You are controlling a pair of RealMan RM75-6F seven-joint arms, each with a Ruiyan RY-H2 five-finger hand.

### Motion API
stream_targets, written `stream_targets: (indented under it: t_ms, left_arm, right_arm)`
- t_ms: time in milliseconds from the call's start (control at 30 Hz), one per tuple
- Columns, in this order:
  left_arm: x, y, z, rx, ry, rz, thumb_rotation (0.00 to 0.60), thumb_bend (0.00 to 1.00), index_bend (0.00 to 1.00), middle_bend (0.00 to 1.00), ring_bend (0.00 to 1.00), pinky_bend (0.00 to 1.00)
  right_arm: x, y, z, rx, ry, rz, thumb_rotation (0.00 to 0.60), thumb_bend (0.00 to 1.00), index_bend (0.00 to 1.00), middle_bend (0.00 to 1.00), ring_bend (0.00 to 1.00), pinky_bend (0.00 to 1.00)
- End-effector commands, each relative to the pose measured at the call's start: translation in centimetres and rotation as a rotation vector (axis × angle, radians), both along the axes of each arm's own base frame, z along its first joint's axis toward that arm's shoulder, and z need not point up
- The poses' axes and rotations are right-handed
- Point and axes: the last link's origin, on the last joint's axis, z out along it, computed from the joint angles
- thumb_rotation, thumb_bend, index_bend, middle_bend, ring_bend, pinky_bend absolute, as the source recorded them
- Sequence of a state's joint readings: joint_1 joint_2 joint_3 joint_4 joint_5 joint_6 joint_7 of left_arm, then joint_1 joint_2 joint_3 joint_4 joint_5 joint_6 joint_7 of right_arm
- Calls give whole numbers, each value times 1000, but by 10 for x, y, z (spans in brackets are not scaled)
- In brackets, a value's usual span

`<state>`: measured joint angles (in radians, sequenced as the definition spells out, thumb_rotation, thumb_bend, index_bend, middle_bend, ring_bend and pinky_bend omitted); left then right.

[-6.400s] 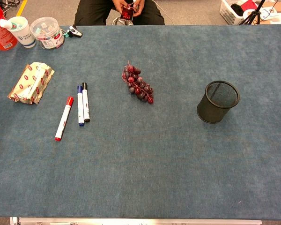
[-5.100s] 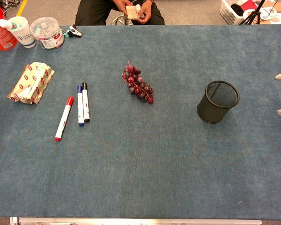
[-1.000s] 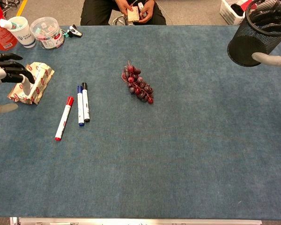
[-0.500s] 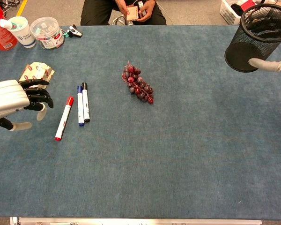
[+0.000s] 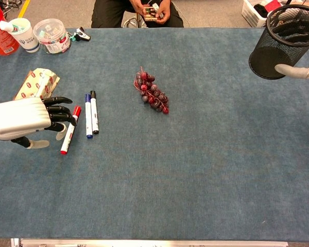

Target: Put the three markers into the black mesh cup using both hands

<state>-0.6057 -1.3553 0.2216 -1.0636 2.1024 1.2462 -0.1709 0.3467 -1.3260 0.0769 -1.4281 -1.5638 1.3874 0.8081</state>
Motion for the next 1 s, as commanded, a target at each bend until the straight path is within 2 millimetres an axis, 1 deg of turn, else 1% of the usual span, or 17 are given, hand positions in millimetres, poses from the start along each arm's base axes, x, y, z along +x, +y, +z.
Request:
stream_targets:
  t_ms: [33, 167, 333, 467, 833, 1000]
  left_arm:
    - [1, 2, -5, -7, 24, -27, 600, 281, 417, 215, 154, 102]
    - [1, 4, -9, -6, 58, -68, 600, 281, 404, 186, 124, 102]
    - [2, 5, -13, -17, 92, -116, 600, 281, 406, 179, 119, 102]
    - [2, 6, -17, -29, 104, -123, 600, 281, 408, 179, 119, 102]
    - [11, 9, -25, -47, 86, -138, 600, 281, 408, 179, 119, 102]
    - [11, 10, -29, -57, 95, -140, 600, 280, 407, 179, 119, 102]
  right_arm:
    - [-1, 0, 1, -3, 1, -2, 600, 366, 375, 355, 234, 247]
    - [-2, 0, 2, -4, 3, -6, 600, 366, 376, 355, 234, 247]
    - [-4, 0, 2, -5, 0, -13, 600, 367, 377, 355, 234, 247]
    - [-4, 0, 3, -10, 1, -15, 600, 367, 378, 356, 234, 247]
    - [-8, 2, 6, -18, -2, -23, 600, 366, 378, 356, 235, 247]
    - [-10, 2, 8, -21, -3, -29, 600, 367, 378, 356, 234, 247]
